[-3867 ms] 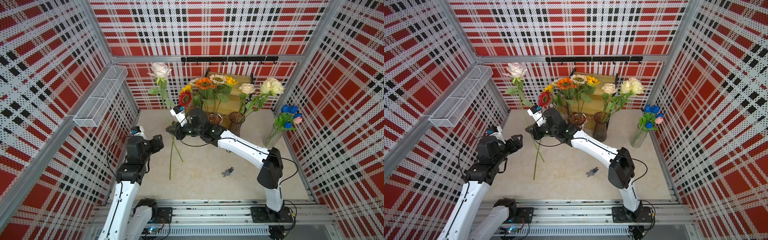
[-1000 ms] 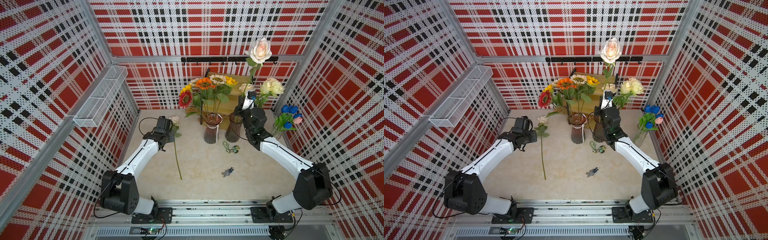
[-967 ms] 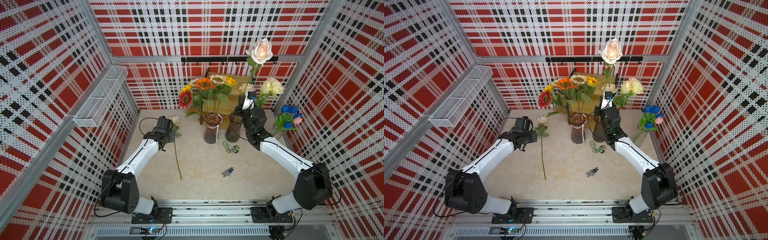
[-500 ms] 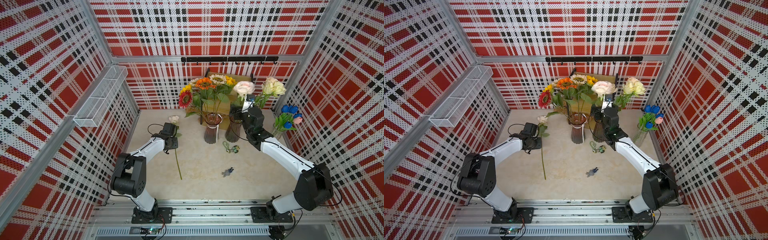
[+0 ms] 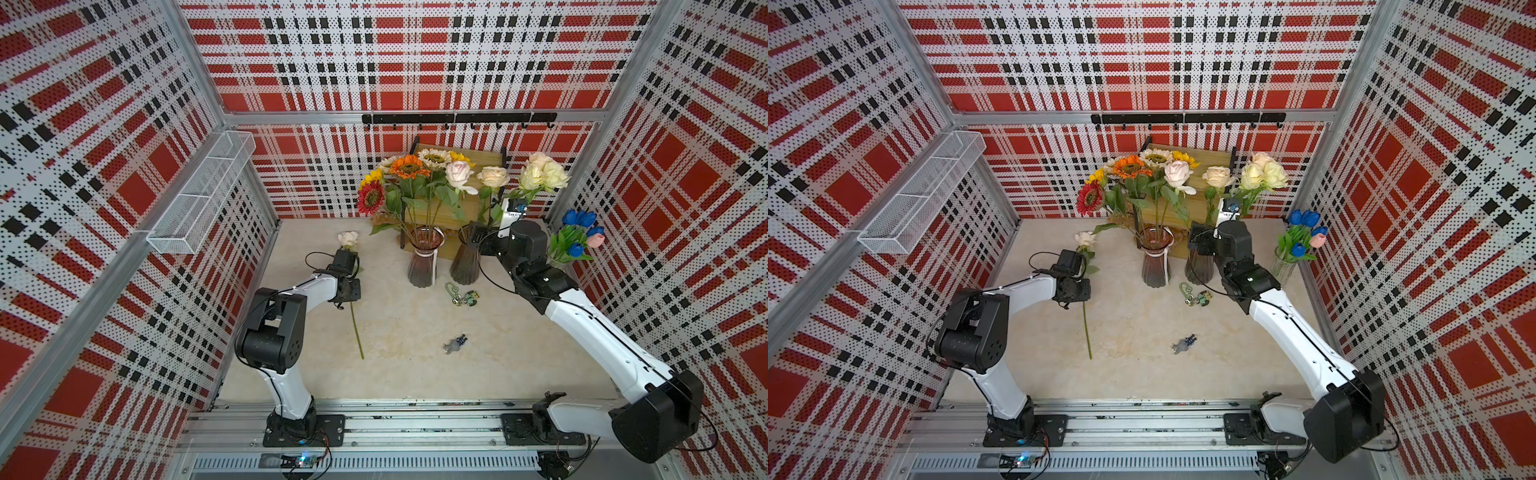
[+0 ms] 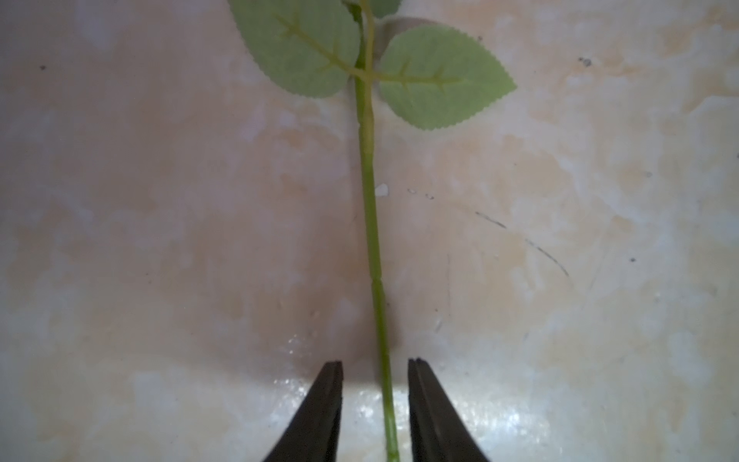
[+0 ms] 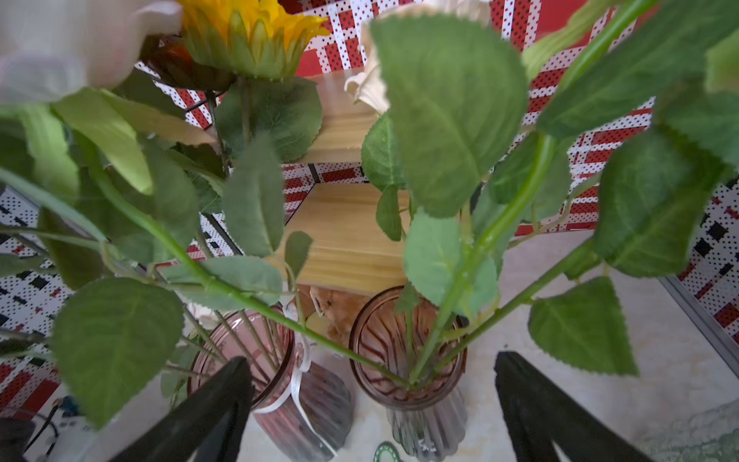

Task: Arrange the flowers in different vases according to their variety
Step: Insert the flower into the vase, then pick up the flower at the center of the board.

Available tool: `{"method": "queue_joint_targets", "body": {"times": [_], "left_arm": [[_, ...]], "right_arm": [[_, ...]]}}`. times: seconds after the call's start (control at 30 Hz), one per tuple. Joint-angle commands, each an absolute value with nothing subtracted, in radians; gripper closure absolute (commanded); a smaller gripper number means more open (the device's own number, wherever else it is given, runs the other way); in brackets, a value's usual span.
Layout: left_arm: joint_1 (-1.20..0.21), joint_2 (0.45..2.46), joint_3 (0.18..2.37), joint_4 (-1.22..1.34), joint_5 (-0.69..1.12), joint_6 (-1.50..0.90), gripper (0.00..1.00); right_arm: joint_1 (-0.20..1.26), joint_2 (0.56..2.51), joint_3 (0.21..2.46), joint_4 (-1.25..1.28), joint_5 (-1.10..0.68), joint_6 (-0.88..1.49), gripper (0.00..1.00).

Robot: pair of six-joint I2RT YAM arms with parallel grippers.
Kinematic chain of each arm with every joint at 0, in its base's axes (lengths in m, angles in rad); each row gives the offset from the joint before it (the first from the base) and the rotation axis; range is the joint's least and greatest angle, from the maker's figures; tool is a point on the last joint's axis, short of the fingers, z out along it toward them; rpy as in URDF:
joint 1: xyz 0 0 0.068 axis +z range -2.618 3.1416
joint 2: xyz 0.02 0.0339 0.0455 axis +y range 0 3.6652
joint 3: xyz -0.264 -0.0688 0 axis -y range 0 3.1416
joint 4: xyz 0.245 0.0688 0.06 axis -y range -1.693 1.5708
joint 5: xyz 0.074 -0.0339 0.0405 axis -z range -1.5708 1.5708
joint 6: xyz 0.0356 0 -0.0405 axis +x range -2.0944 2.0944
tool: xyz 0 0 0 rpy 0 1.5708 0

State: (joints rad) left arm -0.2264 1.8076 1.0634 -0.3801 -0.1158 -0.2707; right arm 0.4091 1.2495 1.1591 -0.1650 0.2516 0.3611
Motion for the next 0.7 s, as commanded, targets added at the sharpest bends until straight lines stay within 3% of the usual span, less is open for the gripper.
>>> {"method": "queue_joint_targets", "body": {"times": [0.0,0.2,0.47,0.67], "left_arm": [[-0.231,1.841,1.093,-0.319,-0.141,-0.268,0.68],[-0.229,1.921,1.143,-0.296,-0.148,-0.264,0.72],[-0.23,1.975,1.167,-0.306,-0.17,-0.264,1.0],[-0.224,1.901,1.142,-0.316,-0.2,-0.266,1.0]], "right_arm": [[0.404,1.188,1.128,-0.258,0.213,0.383,0.0],[0.405,1.096,1.076,-0.296,0.188,0.395,0.0],[0.405,1.027,1.034,-0.337,0.2,0.415,0.0],[0.467,1.071,1.039,-0.339,0.181,0.4,0.0]]}}
